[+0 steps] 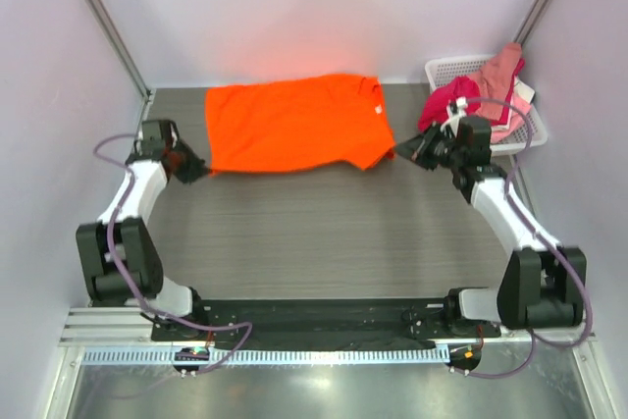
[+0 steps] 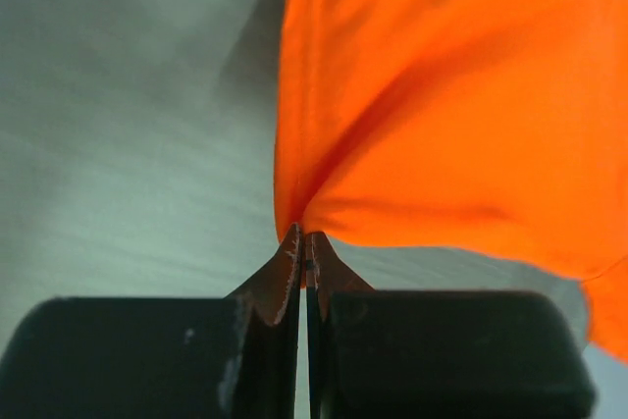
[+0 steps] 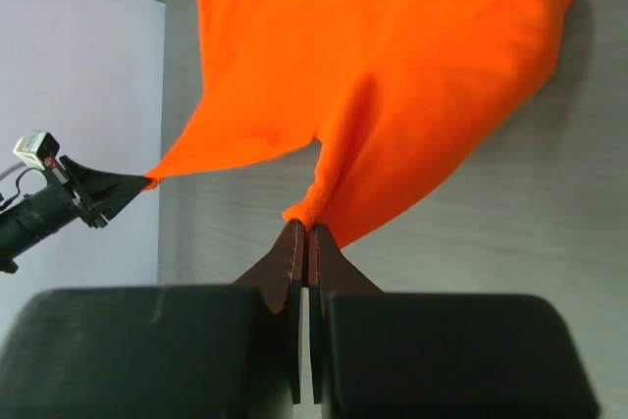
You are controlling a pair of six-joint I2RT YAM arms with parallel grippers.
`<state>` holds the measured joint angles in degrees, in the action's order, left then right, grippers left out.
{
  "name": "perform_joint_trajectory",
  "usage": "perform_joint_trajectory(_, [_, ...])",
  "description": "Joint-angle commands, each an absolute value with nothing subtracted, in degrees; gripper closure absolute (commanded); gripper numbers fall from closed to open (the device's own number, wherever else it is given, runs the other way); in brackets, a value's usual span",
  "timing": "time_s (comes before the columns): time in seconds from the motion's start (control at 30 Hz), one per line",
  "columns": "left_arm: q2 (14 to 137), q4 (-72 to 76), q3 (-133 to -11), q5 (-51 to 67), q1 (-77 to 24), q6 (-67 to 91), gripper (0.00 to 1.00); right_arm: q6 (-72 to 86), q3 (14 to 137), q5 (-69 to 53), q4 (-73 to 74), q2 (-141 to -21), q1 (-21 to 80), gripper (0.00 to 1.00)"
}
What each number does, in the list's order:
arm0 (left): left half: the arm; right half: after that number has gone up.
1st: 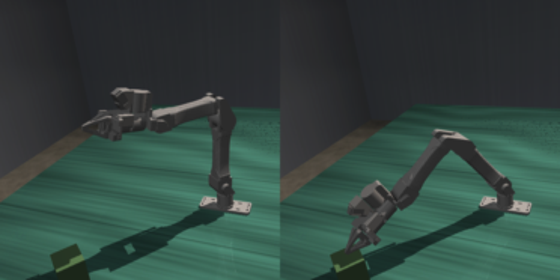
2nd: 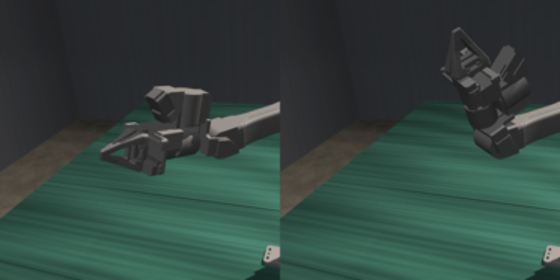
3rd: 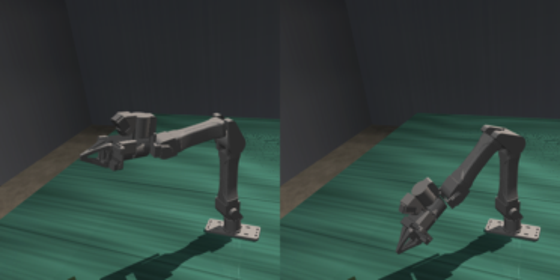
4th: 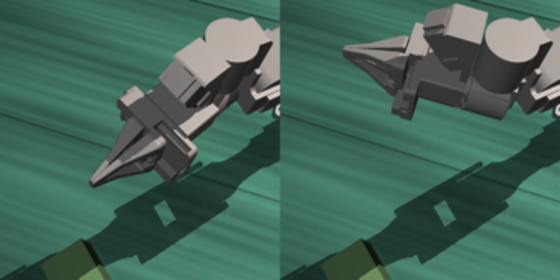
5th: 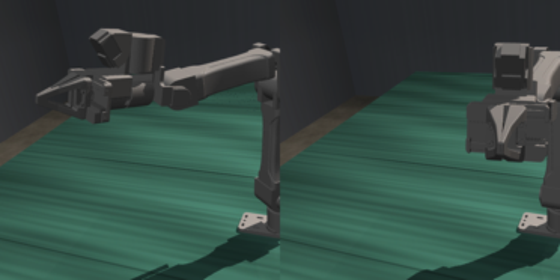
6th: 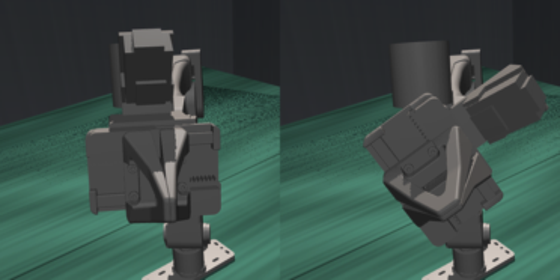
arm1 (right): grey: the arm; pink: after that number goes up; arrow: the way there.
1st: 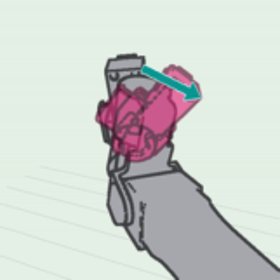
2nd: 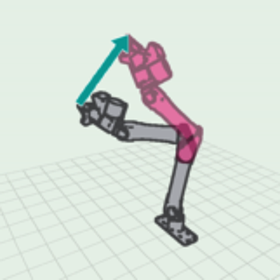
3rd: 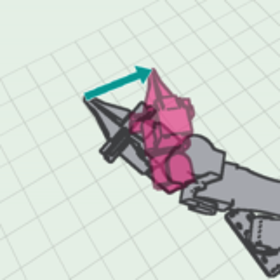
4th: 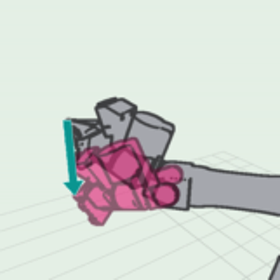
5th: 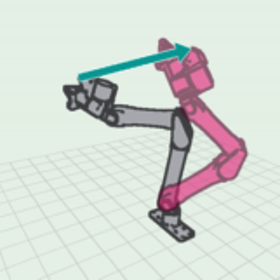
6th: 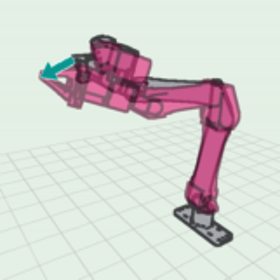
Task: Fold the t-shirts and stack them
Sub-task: Flatten the tshirt out, then fold the tshirt
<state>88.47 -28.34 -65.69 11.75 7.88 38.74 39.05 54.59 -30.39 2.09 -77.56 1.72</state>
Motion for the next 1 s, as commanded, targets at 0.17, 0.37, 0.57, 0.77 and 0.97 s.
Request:
perform_joint_trajectory(0.17, [65.9,-12.9,-38.3,11.8,7.9,52.8,1.0,35.9,36.9,-27.4,7.6,-51.5,1.7,0.99])
perform_joint_trajectory(0.37, [53.0,-12.0,-25.5,11.5,7.8,55.0,1.0,37.7,26.0,-28.6,13.3,-36.0,1.7,0.99])
perform_joint_trajectory(0.57, [45.4,-19.0,-26.8,6.2,7.8,53.1,1.0,34.2,30.1,-25.7,17.0,-39.1,1.8,0.99])
perform_joint_trajectory(0.77, [53.6,-17.4,-31.4,5.9,7.8,51.2,1.0,32.9,40.2,-26.3,14.1,-56.7,1.8,0.99])
perform_joint_trajectory(0.97, [61.1,-13.1,-35.1,6.9,7.8,51.0,1.0,32.6,51.8,-24.6,12.0,-70.5,2.2,0.99])
